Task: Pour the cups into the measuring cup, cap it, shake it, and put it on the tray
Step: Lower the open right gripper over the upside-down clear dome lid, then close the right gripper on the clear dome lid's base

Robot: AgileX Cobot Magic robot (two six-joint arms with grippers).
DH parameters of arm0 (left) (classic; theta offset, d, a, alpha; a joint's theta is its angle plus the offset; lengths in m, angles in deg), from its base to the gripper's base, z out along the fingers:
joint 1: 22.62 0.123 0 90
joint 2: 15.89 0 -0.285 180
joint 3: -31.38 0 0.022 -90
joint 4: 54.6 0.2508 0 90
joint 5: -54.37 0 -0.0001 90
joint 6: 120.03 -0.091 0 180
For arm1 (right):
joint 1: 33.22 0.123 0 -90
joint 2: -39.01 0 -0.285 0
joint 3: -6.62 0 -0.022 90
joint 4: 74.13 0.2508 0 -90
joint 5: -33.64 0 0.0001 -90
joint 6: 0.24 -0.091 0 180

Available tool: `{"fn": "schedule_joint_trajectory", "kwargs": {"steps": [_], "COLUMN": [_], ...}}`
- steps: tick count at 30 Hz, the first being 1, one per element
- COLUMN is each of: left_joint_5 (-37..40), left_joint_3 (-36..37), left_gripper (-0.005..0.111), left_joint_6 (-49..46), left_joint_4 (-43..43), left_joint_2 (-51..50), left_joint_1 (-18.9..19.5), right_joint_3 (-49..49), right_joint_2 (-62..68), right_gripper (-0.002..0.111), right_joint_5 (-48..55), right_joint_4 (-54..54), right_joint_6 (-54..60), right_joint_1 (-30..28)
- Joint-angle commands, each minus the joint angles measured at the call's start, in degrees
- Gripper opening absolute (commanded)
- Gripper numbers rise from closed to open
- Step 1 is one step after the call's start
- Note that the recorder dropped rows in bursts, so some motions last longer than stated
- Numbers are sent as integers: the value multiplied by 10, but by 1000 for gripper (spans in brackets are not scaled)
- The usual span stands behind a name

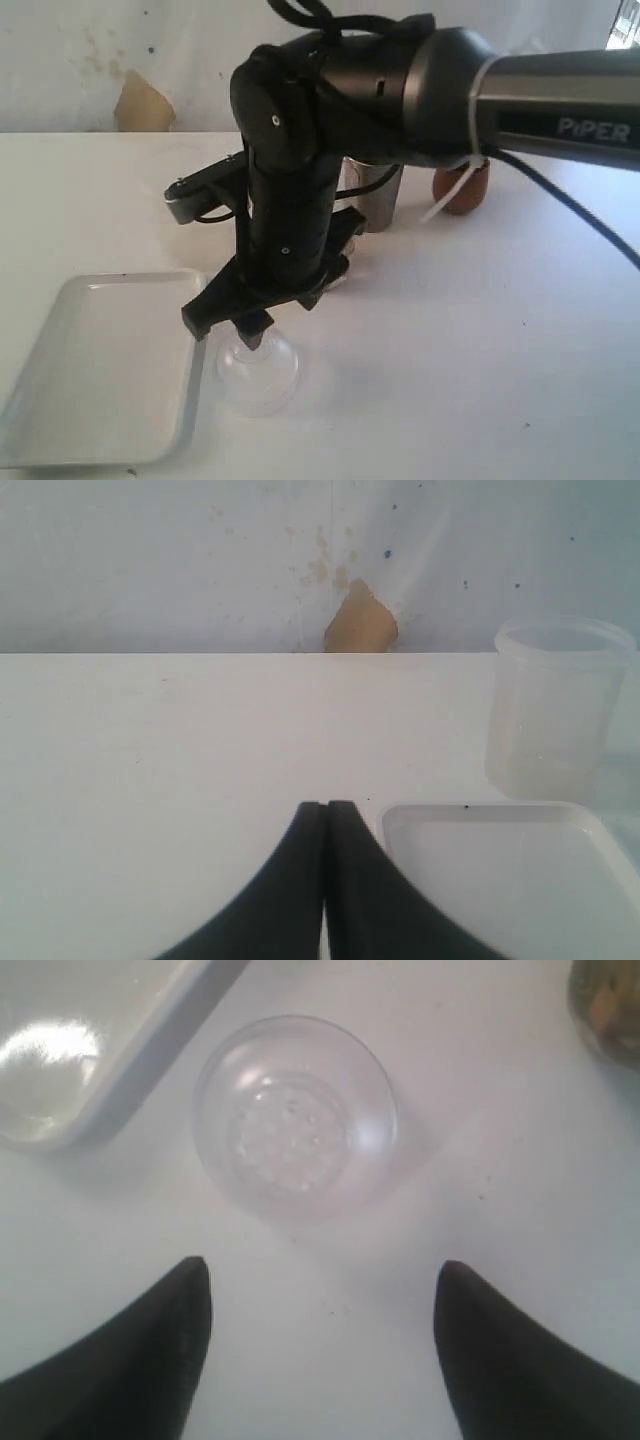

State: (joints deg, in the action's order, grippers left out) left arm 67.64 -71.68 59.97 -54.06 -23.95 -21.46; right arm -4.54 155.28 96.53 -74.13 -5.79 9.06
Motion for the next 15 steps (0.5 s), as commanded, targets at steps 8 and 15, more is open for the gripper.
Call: {"fn": "schedule_joint_trajectory", "kwargs": {"steps": [8,15], "left_joint_5": [1,1], "left_joint_3": [3,3], "left_gripper": [0,0], "left_joint_6": [0,0], "left_joint_4": [1,1], "left_joint_2": [3,3], "left_joint_1": [-2,-2], "right_joint_3": [-48,-58], "right_joint_2": [60,83], "right_gripper": [60,60], "right_joint_5": [-24,-19], "right_joint_4": [0,-6], "right_joint_6": [-3,-10], "right_joint_1": [19,22]}}
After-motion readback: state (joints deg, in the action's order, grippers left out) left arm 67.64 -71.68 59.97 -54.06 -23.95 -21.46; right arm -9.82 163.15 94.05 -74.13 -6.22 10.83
